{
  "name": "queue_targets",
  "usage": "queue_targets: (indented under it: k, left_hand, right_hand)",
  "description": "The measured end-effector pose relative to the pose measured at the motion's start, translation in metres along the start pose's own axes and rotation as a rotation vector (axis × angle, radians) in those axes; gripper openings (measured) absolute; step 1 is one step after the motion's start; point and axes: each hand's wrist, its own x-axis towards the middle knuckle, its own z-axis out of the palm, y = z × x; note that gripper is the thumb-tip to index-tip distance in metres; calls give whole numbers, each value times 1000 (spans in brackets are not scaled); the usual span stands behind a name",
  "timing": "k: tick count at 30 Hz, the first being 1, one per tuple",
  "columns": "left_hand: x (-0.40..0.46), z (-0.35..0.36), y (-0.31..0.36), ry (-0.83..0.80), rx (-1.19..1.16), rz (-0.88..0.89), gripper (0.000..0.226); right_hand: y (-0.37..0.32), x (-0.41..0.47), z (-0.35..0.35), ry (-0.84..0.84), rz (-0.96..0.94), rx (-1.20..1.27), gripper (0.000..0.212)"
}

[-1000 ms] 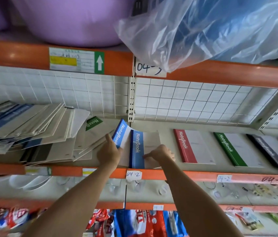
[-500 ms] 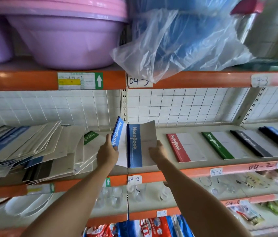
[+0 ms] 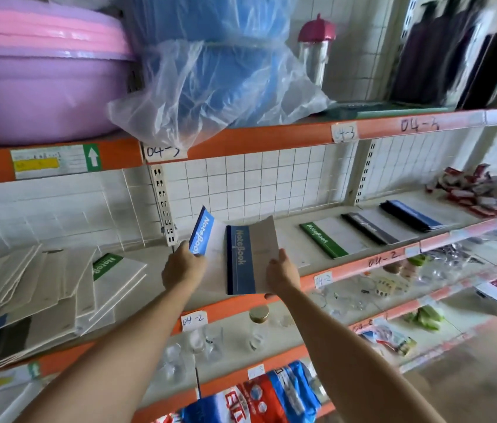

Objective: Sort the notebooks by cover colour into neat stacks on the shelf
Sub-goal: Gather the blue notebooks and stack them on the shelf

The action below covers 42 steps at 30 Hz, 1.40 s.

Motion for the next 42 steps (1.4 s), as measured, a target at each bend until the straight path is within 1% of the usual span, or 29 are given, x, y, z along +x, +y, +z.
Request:
queue_targets:
  k: [4, 6, 10, 14, 18, 22, 25, 27, 30, 33, 35, 39, 42]
  left_hand:
    - [-20, 25, 48, -27, -3, 58, 28]
    - [-32, 41, 72, -30, 4, 70, 26]
    - [-58, 79, 119, -49, 29, 96, 23]
    - [-85, 120, 167, -86, 34, 94, 25]
    - [-109, 160, 212, -98, -2, 126, 27]
    - [-127, 188, 250, -109, 36, 128, 27]
    - [-133, 206, 269, -117, 60, 121, 27]
    - [-131, 219, 280, -129, 65, 117, 25]
    - [-124, 239, 299, -134, 66, 124, 22]
    - [-110, 264, 316, -153, 91, 133, 24]
    - [-96, 281, 330, -162, 98, 146, 24]
    - [-67, 321, 366, -186, 74, 163, 24]
    - [-48, 350, 391, -210, 47, 141, 24]
  right_hand:
    - [27, 5, -49, 47, 29, 65, 14]
    - [41, 10, -75, 41, 58, 126, 16]
    - [74, 22, -130, 75, 81, 188, 28]
    - [118, 34, -188, 94, 87, 186, 20]
    - [156, 55, -239, 109, 108, 230, 21]
    - [183, 78, -275, 115, 97, 258, 25]
    - [201, 95, -291, 123, 130, 231, 25]
    - [209, 107, -300, 111, 147, 217, 24]
    - [213, 123, -315, 121, 147, 264, 26]
    - [221, 148, -321, 119, 152, 286, 35]
    - [226, 169, -327, 138, 158, 293, 34]
    - [233, 218, -349, 154, 160, 241, 27]
    - [234, 259, -367, 181, 139, 153, 28]
